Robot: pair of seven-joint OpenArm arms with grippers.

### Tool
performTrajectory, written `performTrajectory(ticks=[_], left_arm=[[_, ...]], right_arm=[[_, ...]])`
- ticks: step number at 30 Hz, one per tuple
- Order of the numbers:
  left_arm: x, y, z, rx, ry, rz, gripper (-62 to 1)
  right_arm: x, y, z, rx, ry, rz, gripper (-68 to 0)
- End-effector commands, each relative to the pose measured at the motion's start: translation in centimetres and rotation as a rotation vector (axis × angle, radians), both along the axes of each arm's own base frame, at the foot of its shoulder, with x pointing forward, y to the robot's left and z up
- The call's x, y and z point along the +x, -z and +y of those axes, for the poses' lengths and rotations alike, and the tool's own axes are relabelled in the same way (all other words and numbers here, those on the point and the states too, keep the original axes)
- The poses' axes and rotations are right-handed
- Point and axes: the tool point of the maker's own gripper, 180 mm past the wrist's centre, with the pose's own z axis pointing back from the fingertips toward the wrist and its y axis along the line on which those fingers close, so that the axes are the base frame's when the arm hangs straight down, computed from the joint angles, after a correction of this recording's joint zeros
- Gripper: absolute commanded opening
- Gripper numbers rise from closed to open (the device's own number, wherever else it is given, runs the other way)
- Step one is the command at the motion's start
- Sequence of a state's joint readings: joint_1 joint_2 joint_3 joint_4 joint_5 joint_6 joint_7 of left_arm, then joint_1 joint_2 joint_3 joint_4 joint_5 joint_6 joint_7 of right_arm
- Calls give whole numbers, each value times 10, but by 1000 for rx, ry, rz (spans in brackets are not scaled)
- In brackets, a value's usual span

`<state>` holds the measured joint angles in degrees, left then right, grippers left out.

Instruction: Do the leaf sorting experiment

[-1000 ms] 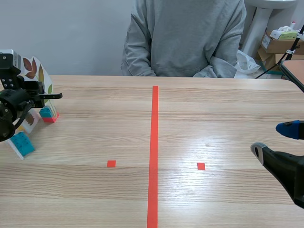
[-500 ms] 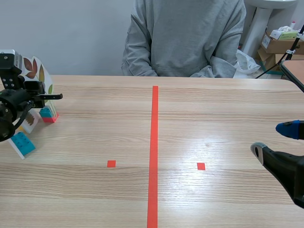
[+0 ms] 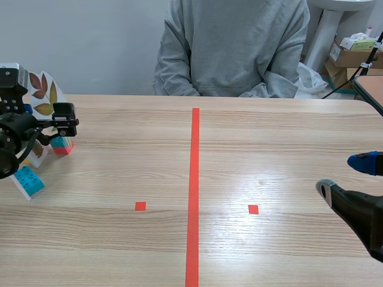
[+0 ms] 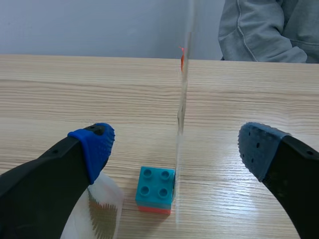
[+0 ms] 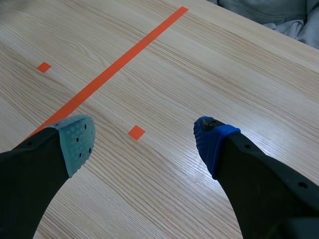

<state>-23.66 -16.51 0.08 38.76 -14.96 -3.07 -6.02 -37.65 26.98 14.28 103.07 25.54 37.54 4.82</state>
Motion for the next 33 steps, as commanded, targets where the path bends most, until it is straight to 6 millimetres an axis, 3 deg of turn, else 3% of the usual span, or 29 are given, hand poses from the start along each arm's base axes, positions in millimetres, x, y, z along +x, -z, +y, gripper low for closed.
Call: performTrajectory(ticks=[1,12,20,25,33], left_arm=[[9,-26,0,11,8,-67,-67],[14,-64,2,91,33,-104,-67],[-11,-92,0,198,96,-147,-67],[-41,-107,-28,254,199,-184,-67],[-102,-120,-99,202,436,-209,-67]], right_arm=[[5,-10,0,20,3,-33,-264],[5,-10,0,19,3,-33,-264],[5,-10,0,19,3,-33,-264],[5,-10,0,19,3,-33,-264],[5,-10,0,20,3,-33,-264]])
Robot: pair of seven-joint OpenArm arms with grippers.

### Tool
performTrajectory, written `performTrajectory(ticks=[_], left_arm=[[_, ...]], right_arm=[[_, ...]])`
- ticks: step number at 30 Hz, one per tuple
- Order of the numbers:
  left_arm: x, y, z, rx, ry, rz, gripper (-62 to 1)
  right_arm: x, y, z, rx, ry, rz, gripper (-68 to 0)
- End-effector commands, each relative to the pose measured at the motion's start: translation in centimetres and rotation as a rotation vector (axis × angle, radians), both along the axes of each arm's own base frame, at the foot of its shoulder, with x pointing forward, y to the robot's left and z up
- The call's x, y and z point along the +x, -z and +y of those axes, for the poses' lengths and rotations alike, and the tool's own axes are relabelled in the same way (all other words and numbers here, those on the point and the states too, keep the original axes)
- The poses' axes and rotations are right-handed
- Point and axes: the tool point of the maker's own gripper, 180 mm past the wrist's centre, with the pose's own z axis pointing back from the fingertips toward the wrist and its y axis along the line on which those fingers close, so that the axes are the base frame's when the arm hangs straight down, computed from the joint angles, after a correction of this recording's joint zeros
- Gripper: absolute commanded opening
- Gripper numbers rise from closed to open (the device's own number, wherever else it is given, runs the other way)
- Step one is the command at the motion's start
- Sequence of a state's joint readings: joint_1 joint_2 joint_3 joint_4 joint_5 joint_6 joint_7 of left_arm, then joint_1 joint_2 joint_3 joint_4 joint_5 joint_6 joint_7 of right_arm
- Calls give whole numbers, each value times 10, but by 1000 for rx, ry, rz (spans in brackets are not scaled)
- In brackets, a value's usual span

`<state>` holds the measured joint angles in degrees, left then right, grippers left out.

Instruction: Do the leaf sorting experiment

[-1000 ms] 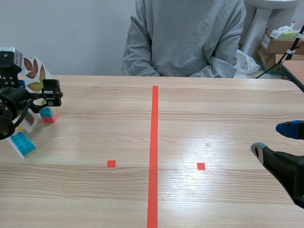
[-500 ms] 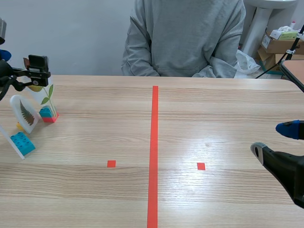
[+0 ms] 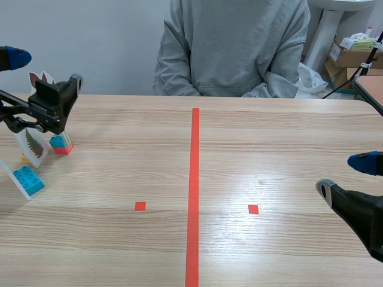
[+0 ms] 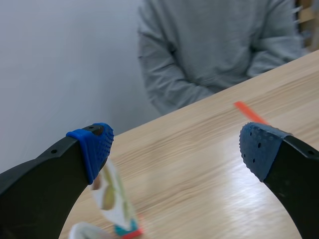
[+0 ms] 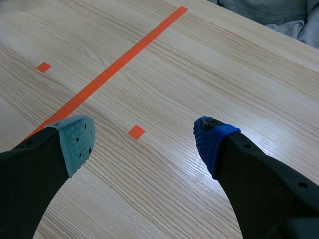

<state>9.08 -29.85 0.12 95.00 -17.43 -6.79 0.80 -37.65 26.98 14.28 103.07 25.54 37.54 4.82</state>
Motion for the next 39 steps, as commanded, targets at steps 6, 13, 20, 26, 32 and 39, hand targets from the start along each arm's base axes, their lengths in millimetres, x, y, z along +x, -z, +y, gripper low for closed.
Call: performTrajectory(ticks=[6,13,20,26,32,39], left_arm=[[-44,7,-33,-66,111,70,-67],[-86,22,-56,-91,181,167,-67],[-119,45,-66,-107,221,286,-67],[-137,47,-76,-100,268,321,-67],[-147,52,-79,-52,307,343,-67],[-146,50,-79,-56,310,333,-67]], right_arm=[[5,-10,0,20,3,-33,-264],[5,-10,0,20,3,-33,-264],[5,-10,0,20,3,-33,-264],[5,-9,0,18,3,-30,-264],[4,-8,0,13,3,-23,-264],[4,-6,0,9,4,-17,-264]])
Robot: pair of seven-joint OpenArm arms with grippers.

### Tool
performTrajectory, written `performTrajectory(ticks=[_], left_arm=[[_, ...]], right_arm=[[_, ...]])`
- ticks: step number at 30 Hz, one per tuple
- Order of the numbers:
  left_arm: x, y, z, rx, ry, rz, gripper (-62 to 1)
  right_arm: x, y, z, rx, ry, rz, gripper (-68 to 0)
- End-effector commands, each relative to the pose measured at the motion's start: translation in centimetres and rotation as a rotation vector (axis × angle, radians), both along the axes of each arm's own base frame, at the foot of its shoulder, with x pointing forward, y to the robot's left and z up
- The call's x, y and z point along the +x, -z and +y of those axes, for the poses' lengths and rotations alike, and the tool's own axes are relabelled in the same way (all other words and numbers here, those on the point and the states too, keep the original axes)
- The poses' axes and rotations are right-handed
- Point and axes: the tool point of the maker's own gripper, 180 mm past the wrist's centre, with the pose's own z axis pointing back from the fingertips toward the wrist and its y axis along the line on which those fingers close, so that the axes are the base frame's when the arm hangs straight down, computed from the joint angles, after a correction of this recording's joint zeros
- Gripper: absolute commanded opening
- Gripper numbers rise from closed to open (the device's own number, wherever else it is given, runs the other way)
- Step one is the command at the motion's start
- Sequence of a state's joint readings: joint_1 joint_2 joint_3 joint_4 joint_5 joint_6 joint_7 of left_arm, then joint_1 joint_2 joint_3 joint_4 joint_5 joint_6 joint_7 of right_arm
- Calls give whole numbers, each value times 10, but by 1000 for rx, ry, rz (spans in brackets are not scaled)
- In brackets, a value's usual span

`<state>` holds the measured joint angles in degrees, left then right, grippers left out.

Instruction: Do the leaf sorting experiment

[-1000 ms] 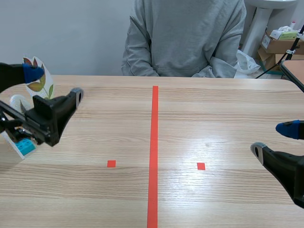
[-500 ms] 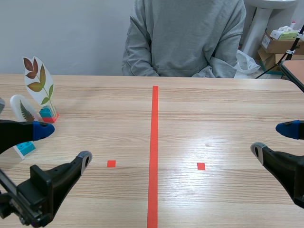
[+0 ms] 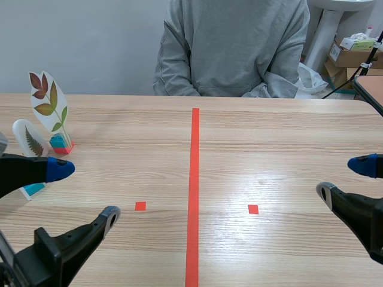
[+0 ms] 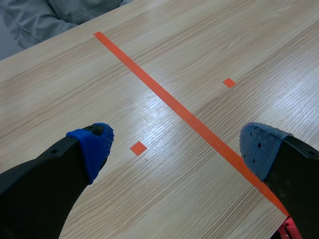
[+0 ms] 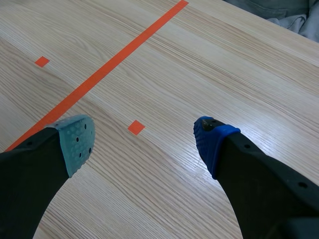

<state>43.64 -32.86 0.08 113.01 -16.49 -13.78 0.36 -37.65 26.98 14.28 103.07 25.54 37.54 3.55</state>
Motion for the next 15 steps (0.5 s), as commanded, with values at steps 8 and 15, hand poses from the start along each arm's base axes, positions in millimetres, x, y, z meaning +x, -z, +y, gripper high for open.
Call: performTrajectory(ticks=[8,15], left_arm=[[0,-8,-4,-20,7,-18,-67],[0,-8,-4,-19,12,-22,-67]], right_arm=[[5,-10,1,20,3,-33,-264],[5,-10,1,21,3,-34,-264]])
